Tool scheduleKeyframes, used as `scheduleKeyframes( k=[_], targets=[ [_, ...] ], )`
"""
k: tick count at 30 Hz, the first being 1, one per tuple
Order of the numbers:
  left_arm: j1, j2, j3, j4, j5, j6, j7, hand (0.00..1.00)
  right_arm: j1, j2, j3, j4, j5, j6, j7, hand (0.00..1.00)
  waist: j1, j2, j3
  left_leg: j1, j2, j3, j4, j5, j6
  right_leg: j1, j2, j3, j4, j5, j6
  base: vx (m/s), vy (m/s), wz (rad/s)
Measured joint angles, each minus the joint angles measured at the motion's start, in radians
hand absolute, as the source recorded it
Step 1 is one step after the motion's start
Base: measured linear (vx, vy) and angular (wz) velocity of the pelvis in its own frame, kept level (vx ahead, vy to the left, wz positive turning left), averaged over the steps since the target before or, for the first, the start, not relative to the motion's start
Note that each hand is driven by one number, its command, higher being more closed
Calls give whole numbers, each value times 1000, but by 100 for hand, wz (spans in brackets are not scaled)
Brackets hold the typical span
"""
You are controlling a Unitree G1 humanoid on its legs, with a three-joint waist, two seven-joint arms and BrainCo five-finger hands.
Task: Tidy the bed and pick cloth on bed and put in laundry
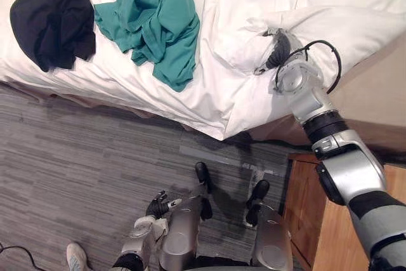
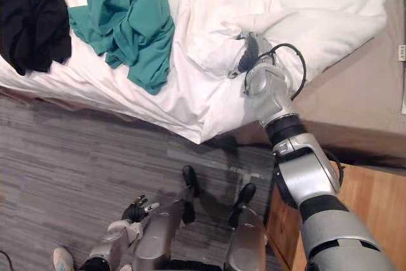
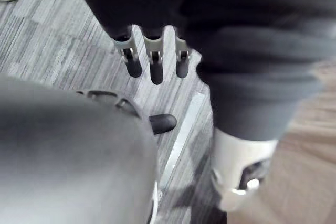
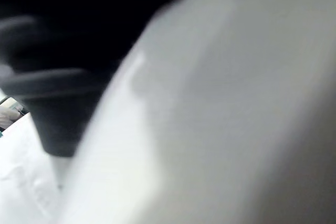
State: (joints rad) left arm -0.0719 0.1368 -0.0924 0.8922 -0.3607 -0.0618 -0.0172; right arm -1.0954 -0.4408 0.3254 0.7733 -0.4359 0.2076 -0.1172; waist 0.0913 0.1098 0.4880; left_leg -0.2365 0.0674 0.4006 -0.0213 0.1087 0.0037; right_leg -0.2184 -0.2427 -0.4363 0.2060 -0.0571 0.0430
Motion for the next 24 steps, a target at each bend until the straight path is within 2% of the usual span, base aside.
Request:
scheduleKeyframes(
  k=[2, 6, 9, 12, 14, 15, 16, 18, 20, 24],
  targets=[
    [5, -1, -8, 2, -34, -1, -11, 0, -23, -16, 22, 27, -1, -9, 1, 100, 0, 3, 0, 5, -3, -2, -12, 10, -2, 1, 0, -2, 0, 0, 0, 63, -5, 4],
    [6, -1, -6, -5, -28, -20, -36, 0, -21, -33, 31, 80, 30, -39, 1, 100, 0, 4, 0, 47, -11, -5, -26, 11, -2, 39, -4, -7, -2, -4, 0, 77, -1, 3],
    [8, 0, -3, -35, 6, -28, -55, 0, 37, -32, -7, 66, 171, -53, 2, 100, -5, 2, -1, 92, -17, 3, -41, 10, -3, 77, -3, 4, -15, -5, 3, 76, 2, -6],
    [13, -1, 22, -50, 8, -34, -50, 0, 205, 7, -131, -60, 310, -78, 1, 100, -19, -16, -10, 143, -15, 28, -52, 2, -13, 124, 14, 20, -59, 9, 10, 82, -17, -19],
    [40, -2, 65, -57, 19, -20, -44, 0, 357, 81, -187, -169, 368, -83, -4, 100, -48, -47, -41, 179, -12, 47, -62, -8, -28, 160, 24, 37, -91, 16, 16, 114, -32, -40],
    [58, -2, 77, -57, 26, -16, -36, 0, 477, 133, -231, -235, 391, -86, -11, 0, -60, -71, -72, 209, -10, 68, -72, -15, -37, 182, 33, 59, -113, 20, 21, 133, -32, -44],
    [66, -3, 77, -57, 26, -15, -30, 0, 527, 153, -251, -256, 407, -90, -15, 0, -64, -79, -87, 221, -10, 75, -77, -18, -41, 188, 36, 66, -121, 20, 21, 160, -35, -49],
    [102, -21, 98, -58, 40, -15, -27, 0, 746, 229, -346, -308, 439, -126, -29, 0, -95, -112, -145, 267, -7, 102, -81, -36, -54, 227, 44, 80, -153, 21, 25, 140, -30, -34],
    [123, -44, 113, -57, 58, -13, -26, 0, 872, 263, -402, -315, 465, -140, -36, 0, -102, -123, -174, 300, -6, 124, -82, -51, -63, 255, 47, 94, -167, 20, 27, 105, -20, -40],
    [150, -64, 117, -51, 122, -10, -25, 0, 1005, 322, -506, -252, 645, -146, -18, 0, -139, -123, -210, 353, 3, 165, -89, -67, -75, 294, 58, 119, -192, 17, 31, 74, -19, -27]
  ],
)
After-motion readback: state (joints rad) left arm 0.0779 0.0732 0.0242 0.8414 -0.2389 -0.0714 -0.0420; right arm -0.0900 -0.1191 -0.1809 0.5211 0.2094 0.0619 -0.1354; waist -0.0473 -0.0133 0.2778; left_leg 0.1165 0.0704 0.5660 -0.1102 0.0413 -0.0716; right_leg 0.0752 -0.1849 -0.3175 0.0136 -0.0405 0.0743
